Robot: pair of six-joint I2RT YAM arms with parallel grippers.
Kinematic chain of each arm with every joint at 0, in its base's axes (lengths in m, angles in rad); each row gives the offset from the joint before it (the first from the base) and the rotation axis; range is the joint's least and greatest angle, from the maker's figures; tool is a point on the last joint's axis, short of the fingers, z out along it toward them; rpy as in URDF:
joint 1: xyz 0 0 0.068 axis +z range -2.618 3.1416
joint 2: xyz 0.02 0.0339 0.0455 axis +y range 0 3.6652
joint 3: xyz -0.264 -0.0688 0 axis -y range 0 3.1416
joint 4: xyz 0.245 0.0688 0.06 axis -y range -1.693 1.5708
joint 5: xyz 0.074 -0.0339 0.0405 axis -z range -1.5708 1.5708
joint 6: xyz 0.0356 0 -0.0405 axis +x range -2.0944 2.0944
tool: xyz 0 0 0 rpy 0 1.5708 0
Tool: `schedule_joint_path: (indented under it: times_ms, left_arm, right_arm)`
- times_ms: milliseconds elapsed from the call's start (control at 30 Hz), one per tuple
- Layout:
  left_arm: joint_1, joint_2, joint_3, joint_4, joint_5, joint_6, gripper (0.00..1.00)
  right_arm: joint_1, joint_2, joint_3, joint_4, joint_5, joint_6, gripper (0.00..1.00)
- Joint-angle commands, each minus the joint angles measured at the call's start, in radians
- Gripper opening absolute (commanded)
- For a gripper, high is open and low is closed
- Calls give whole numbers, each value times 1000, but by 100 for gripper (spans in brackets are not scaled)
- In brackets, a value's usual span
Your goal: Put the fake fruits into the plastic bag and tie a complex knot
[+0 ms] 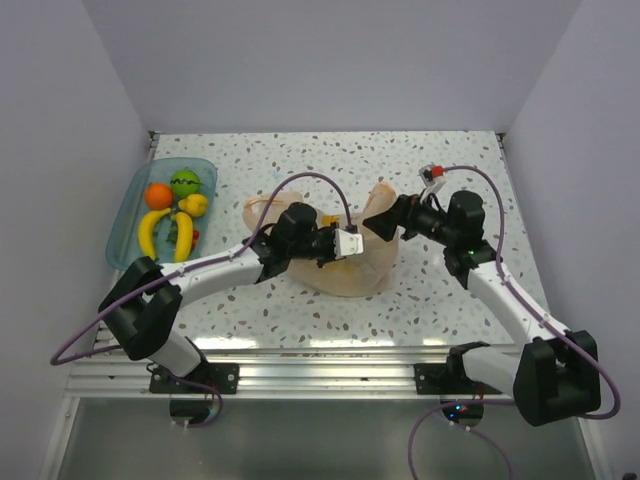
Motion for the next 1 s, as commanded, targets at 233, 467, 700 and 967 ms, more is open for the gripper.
schedule_joint_path:
  times_ms: [233, 467, 700, 967]
  left_arm:
    - [-32, 32, 73, 63, 1, -34, 0]
    - [-58, 49, 81, 85, -28, -55, 0]
    - [-13, -99, 109, -88, 56, -191, 31]
    - [144, -412, 265, -444, 221, -267, 74]
  right_arm:
    - [68, 63, -28, 159, 146, 130, 89]
    - [79, 134, 7, 163, 209, 145, 37]
    - [80, 135, 89, 85, 192, -15, 0]
    - [82, 128, 92, 18, 132, -120, 0]
